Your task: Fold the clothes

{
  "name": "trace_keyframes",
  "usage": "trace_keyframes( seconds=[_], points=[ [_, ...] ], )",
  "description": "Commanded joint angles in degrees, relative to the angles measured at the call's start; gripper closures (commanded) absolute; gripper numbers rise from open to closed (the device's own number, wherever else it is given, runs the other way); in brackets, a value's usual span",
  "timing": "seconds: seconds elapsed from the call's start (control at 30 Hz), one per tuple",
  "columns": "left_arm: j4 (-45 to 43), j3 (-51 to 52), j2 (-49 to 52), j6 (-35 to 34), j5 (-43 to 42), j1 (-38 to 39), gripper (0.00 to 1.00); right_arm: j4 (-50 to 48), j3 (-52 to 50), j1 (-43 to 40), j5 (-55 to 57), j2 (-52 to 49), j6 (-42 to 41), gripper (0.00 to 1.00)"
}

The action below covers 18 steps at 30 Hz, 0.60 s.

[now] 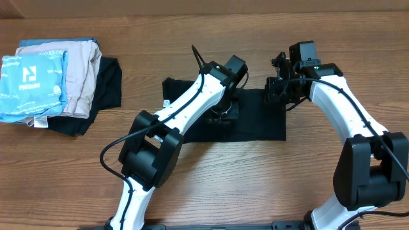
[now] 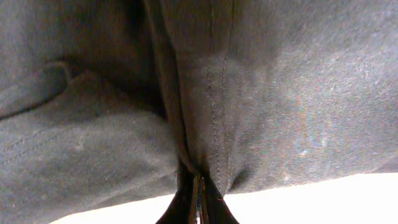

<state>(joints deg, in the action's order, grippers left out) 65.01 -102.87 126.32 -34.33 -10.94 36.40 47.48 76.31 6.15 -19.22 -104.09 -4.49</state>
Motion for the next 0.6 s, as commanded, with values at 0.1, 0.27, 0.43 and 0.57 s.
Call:
trace_keyframes(
  seconds=[0.1,0.27,0.43,0.57],
  points=[
    [4.6,0.2,-1.6,1.4,0.9,0.6,0.96,-0.5,-0.3,0.3,0.2,1.1,0.2,0.85],
    [4.3,0.2,-1.6,4.9,2.3,1.0,0.21,-0.5,-0.3,0.3,0.2,1.1,0.2,0.84],
    [-1.6,-8.2,-1.6,10.2,2.3,-2.3,0.81,-2.2,-0.3,0.3,1.3,1.1,0.2,0.85],
    [-7.8,-7.8,0.2,10.1,2.3,-2.2,0.96,-2.4,-0.3,0.3,5.6,0.8,0.1,0.96]
  ],
)
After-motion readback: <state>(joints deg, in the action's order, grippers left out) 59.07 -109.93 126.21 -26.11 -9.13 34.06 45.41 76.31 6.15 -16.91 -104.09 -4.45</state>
